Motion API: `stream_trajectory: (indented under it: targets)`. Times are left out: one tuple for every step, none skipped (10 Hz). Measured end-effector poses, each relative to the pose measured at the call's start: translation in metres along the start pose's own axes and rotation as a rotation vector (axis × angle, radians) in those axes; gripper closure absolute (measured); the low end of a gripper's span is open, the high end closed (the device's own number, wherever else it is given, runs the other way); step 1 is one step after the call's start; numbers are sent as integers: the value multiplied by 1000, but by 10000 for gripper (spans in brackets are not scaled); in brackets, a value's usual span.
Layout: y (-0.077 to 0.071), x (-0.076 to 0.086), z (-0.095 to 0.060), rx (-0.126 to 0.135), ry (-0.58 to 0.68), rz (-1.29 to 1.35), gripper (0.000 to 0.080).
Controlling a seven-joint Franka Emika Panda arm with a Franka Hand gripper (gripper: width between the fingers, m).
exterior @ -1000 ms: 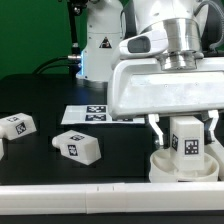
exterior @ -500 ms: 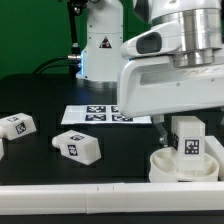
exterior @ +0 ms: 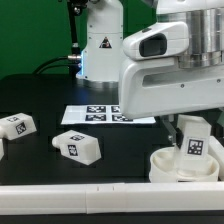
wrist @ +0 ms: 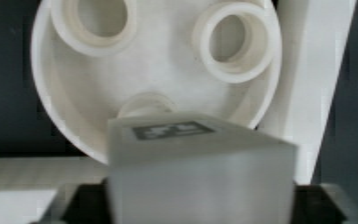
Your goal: Assemble stool
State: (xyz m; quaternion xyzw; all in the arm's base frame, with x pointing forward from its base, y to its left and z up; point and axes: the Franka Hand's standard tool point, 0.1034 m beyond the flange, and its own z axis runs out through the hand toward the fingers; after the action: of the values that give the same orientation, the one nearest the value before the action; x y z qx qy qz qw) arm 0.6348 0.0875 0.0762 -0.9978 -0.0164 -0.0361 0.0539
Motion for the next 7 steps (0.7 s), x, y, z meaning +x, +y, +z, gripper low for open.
stream_trajectory:
  targets:
    - [0, 0, 0, 1, 0, 37, 420]
    - [-1, 0, 0, 3, -1, 109, 468]
    - [-2, -1, 1, 8, -2, 197, 468]
    - [-3, -2, 2, 9, -6, 297, 468]
    - [-2, -3, 5, 12, -12, 406, 468]
    - [-3, -3, 5, 33, -18, 590, 468]
    - [-9, -3, 6, 48, -29, 834, 468]
